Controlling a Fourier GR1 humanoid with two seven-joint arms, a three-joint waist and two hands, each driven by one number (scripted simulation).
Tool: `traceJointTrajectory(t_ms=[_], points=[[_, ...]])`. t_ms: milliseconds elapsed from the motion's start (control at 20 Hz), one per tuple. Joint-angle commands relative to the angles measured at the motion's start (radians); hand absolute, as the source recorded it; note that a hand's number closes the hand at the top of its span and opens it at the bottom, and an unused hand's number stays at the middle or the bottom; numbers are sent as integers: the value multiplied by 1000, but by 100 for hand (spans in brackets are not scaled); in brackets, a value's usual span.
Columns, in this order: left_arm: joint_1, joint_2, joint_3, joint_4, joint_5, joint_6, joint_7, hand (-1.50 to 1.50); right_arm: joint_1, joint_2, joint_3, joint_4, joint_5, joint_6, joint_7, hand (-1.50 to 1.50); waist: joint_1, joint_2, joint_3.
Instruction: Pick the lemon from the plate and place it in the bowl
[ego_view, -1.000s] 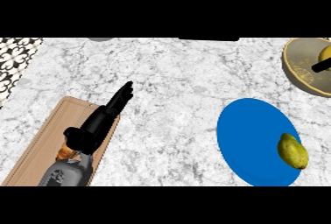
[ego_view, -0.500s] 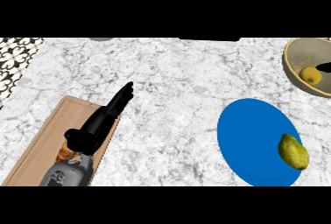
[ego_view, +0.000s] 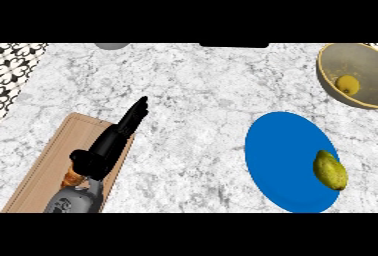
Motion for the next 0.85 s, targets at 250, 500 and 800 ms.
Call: traceJointTrajectory(t_ms=[250,500,800], points=[[42,17,45,-19,7,-8,-3,0,247,-28,-151,-179,-192,-21,-156,-150,-51,-22,-4],[53,-1,37,-75,6,12,70,0,464,-18,-233,-351,-328,92,-267,-150,-62,-25,-4],[47,-15,37,-18,-31,0,-6,0,704,21,-291,-575,-458,234,-285,-150,-54,-20,-4]])
